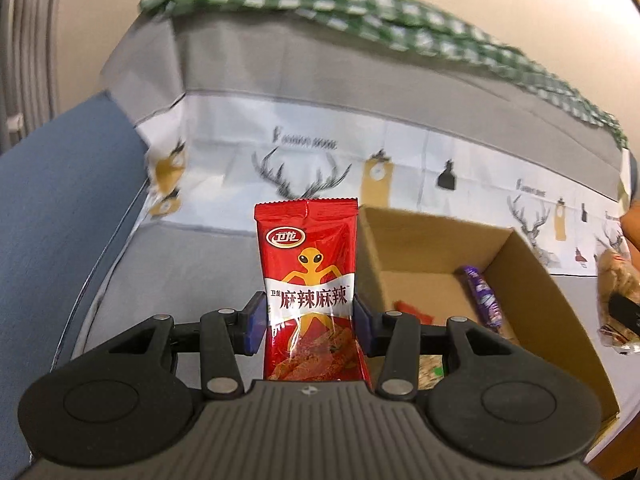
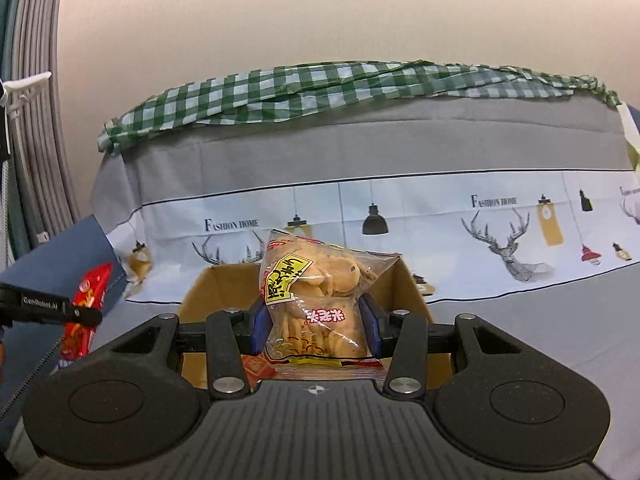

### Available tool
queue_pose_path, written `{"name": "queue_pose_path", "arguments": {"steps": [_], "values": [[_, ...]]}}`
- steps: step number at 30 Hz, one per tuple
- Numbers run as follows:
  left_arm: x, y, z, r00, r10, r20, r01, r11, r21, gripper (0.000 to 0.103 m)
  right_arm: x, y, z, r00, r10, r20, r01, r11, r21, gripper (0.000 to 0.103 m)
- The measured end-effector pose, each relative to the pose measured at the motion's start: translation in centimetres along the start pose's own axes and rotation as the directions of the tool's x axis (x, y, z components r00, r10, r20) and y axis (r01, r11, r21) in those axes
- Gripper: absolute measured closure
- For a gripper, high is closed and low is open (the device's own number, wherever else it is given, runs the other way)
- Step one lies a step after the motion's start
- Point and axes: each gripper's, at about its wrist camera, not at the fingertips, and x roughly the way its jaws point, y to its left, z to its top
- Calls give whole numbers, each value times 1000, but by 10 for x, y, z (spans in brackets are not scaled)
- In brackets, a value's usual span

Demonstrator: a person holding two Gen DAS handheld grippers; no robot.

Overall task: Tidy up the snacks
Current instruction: 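Lift both held snacks and carry them over the cardboard box, then open both tools to drop the cracker bag and spicy-strip packet into the box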

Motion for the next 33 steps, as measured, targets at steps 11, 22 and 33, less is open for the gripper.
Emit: {"name": "queue_pose_path", "arguments": {"steps": [11, 22, 33], "values": [[-35, -56, -3, 958, -123, 259, 104, 991, 89, 53, -4, -10, 3, 999, -37, 30, 35, 997, 63, 56], [-22, -116, -16, 942, -257, 215, 219, 958, 186, 53, 3, -11, 5, 994, -87, 70, 82, 994, 75, 56], [-7, -118, -15, 937, -299, 181, 271, 949, 162, 47, 11, -10, 6, 993, -105, 59, 101, 992, 70, 52]]}}
